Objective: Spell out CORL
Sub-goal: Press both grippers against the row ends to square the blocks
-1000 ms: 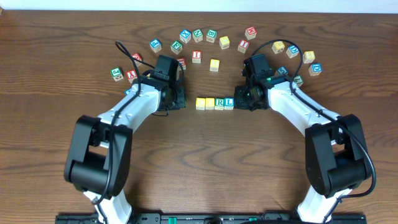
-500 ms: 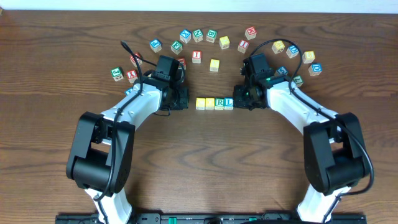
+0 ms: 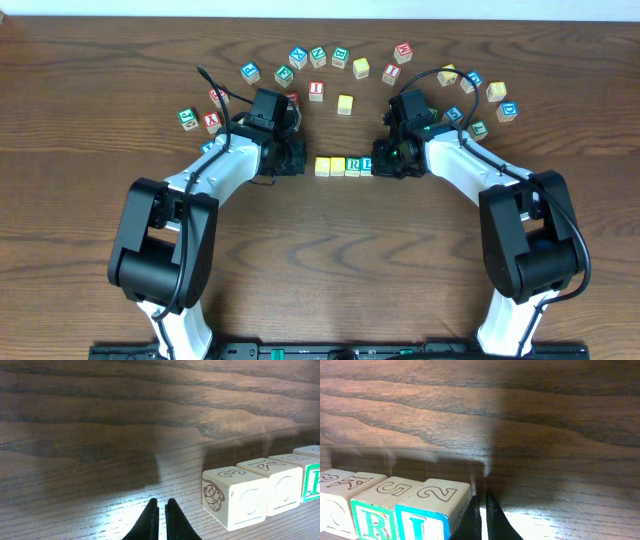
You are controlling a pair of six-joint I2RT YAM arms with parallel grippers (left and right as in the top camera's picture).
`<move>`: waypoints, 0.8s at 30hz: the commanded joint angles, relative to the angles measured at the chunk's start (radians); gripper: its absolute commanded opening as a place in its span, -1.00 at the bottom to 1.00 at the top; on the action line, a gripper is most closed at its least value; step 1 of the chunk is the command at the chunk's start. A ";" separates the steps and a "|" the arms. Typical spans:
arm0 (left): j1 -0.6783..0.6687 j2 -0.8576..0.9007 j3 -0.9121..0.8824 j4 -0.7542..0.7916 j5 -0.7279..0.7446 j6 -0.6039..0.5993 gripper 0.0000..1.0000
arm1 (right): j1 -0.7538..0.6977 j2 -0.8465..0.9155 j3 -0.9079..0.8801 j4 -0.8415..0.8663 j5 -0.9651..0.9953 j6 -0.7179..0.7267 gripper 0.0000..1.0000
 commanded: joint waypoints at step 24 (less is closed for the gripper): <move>-0.042 0.043 -0.009 0.057 0.023 0.013 -0.85 | 0.000 0.009 -0.008 0.023 -0.034 -0.045 -0.98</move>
